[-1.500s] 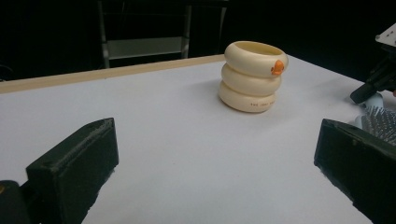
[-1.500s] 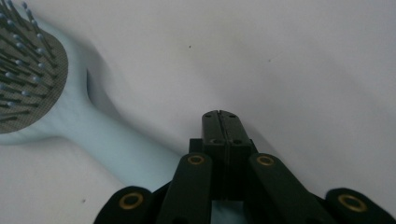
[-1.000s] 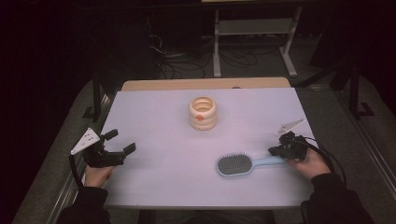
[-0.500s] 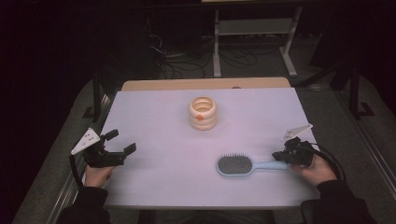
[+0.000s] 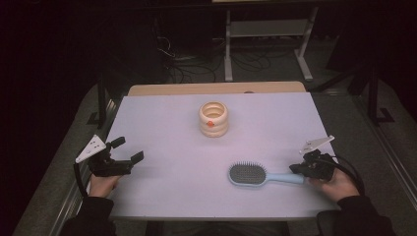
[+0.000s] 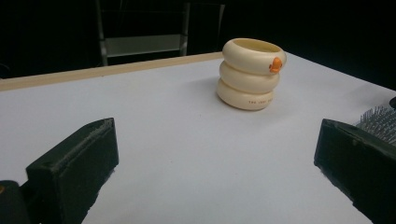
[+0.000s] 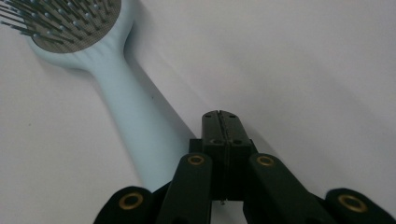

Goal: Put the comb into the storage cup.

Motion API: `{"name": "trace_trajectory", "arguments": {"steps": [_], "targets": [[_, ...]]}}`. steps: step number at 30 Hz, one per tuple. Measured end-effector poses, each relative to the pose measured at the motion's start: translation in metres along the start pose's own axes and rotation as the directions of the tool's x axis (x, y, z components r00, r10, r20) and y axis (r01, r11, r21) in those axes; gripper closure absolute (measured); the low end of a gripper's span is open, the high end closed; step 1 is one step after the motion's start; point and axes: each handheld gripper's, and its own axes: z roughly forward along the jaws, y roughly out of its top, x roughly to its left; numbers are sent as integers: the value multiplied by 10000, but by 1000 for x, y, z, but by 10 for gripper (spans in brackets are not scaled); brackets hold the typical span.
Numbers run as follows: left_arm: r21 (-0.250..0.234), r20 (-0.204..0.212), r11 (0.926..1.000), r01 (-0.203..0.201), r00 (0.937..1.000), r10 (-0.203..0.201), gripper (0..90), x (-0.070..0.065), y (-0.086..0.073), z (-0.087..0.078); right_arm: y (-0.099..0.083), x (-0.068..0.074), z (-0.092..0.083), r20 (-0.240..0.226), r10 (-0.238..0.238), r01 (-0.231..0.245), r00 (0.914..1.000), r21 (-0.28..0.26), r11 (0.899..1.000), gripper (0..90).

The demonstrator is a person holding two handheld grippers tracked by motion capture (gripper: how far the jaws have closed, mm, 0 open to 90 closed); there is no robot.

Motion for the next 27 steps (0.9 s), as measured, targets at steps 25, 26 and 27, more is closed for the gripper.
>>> {"name": "trace_trajectory", "arguments": {"steps": [25, 26, 27], "targets": [[45, 30, 10000, -30, 10000, 30, 0, 0, 0, 0, -13, 16, -10, -28, -247, 247, 9997, 2, 9997, 890], [47, 40, 10000, -28, 10000, 28, 0, 0, 0, 0, -14, 17, -10, -44, -262, 262, 9996, 16, 9997, 890], [28, 38, 10000, -9, 10000, 9, 0, 0, 0, 0, -15, 18, -12, -77, -279, 279, 9996, 46, 9996, 890]]}}
